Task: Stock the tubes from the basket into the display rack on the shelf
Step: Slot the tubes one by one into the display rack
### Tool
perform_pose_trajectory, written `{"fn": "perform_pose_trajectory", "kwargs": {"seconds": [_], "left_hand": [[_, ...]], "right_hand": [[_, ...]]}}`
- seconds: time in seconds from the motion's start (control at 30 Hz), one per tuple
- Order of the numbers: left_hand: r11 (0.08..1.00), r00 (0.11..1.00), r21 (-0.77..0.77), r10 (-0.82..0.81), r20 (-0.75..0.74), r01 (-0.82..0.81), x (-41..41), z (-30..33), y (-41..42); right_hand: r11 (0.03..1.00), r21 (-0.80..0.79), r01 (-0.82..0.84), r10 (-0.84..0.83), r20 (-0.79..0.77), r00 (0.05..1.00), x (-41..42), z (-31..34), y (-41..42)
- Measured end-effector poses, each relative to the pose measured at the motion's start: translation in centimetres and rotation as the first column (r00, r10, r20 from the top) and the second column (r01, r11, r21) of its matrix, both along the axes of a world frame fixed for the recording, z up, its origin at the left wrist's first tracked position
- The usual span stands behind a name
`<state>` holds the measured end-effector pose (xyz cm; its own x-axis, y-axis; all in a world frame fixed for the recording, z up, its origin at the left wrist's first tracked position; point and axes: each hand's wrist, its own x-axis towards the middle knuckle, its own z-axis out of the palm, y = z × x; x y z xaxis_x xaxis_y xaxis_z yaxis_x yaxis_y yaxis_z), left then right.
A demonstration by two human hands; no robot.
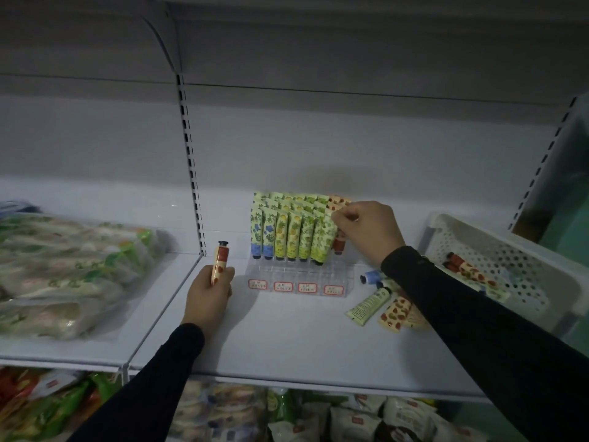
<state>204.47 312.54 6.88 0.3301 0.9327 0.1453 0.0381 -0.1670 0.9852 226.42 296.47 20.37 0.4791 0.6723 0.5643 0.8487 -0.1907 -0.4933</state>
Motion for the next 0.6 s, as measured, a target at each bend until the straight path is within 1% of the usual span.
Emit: {"fn": "perform_pose_trajectory", "kwargs": {"seconds": [0.13, 0.23, 0.37, 0.6], "left_hand": [[1.000, 1.000, 0.019, -0.016, -0.020, 0.016, 0.2, -0.5, 0.2], [1.000, 1.000, 0.008, -0.018, -0.003, 0.018, 0.2, -0.8, 0.5], [0.999, 0.999, -0.020, -0.029, 0.024, 0.030, 0.1, -1.0, 0.8], [0.999, 0.998, -0.031, -0.038, 0.044, 0.039, 0.1, -1.0, 0.9]], "right_hand": [[1.000, 0.011, 0.019, -0.019, 0.033, 0.999, -0.2, -0.4, 1.2], [0.999, 0.007, 0.035, -0.036, 0.060, 0.998, -0.4, -1.1, 1.9], [0.999, -0.007, 0.032, -0.032, 0.025, 0.999, -0.6, -1.9, 2.5], [0.998, -0.027, 0.053, -0.051, 0.090, 0.995, -0.5, -2.9, 3.0]]}}
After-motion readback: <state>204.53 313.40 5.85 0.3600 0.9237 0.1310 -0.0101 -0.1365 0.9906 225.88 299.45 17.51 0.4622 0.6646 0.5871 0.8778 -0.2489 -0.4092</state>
